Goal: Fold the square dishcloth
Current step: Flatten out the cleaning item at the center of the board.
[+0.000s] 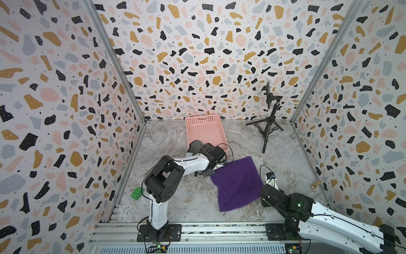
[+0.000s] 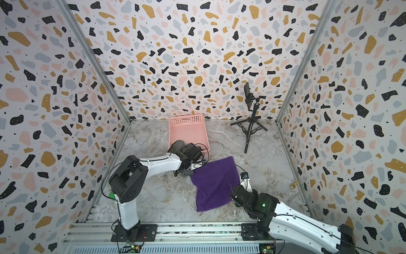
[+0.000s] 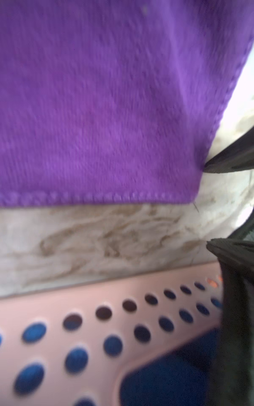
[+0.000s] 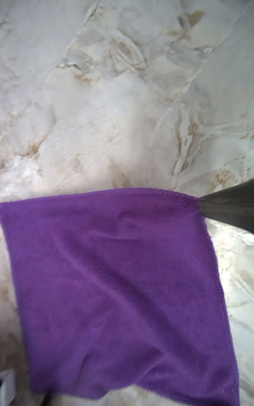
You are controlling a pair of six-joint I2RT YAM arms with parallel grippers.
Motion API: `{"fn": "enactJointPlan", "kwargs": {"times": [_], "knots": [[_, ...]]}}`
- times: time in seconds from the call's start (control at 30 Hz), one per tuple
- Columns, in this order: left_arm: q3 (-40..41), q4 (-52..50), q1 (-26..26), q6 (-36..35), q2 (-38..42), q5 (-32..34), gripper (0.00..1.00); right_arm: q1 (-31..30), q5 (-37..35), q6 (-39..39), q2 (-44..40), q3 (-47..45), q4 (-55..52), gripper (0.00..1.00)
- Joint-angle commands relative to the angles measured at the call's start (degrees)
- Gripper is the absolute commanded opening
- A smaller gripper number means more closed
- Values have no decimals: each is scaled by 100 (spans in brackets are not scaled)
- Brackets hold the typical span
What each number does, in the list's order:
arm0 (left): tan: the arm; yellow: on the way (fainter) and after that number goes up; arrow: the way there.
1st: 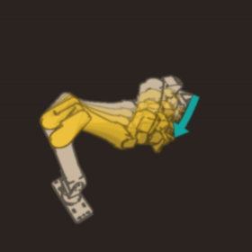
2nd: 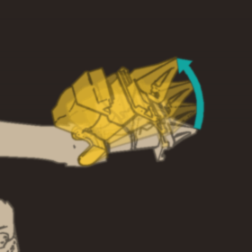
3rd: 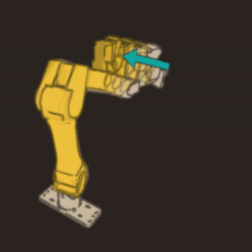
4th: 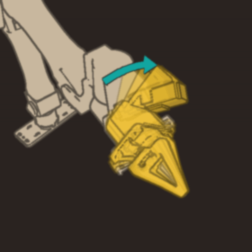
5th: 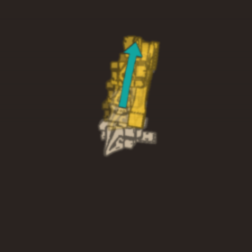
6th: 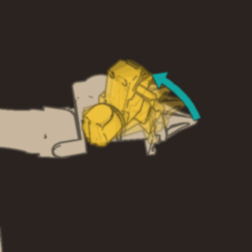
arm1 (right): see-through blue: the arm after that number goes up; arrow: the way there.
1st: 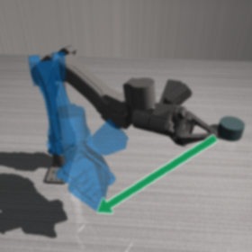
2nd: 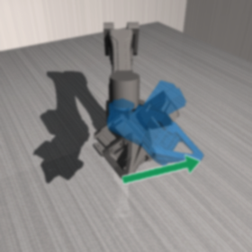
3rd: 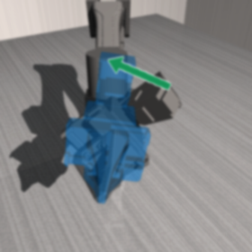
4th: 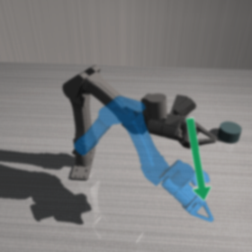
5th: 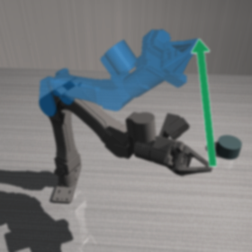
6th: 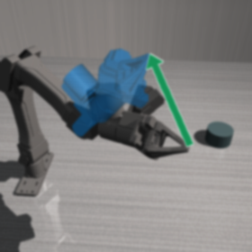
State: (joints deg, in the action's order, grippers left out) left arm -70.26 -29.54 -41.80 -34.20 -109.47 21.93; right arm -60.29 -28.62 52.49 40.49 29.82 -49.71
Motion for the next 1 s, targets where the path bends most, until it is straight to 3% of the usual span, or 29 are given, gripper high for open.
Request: {"fn": "enactJointPlan", "kwargs": {"times": [0.0,0.07,0.1,0.17,0.33,0.4,0.53,0.6,0.73,0.9,0.97], "knots": [[54,360,14,-272,7,432,52,-13,60,343,66,68,-617,0],[120,534,27,-383,22,569,52,-16,15,439,39,97,-731,0],[166,677,43,-477,10,692,52,-16,-5,472,29,94,-748,8],[209,912,127,-655,-85,944,52,-18,12,491,67,75,-755,7],[7,985,498,-753,-368,956,52,-18,101,394,347,112,-667,16],[-16,1053,613,-811,-405,932,52,-17,124,281,435,204,-609,26],[-22,1174,798,-939,-441,1040,52,-18,250,62,448,361,-464,57],[11,1104,870,-965,-388,1061,53,-18,269,-65,409,455,-412,63],[346,735,857,-939,59,827,56,1,240,-289,617,520,-81,63],[706,-680,617,-655,1279,-800,58,493,918,-850,1482,483,1014,58],[723,-1041,269,-462,1639,-1308,58,812,1345,-1070,1790,576,1498,54]]}}
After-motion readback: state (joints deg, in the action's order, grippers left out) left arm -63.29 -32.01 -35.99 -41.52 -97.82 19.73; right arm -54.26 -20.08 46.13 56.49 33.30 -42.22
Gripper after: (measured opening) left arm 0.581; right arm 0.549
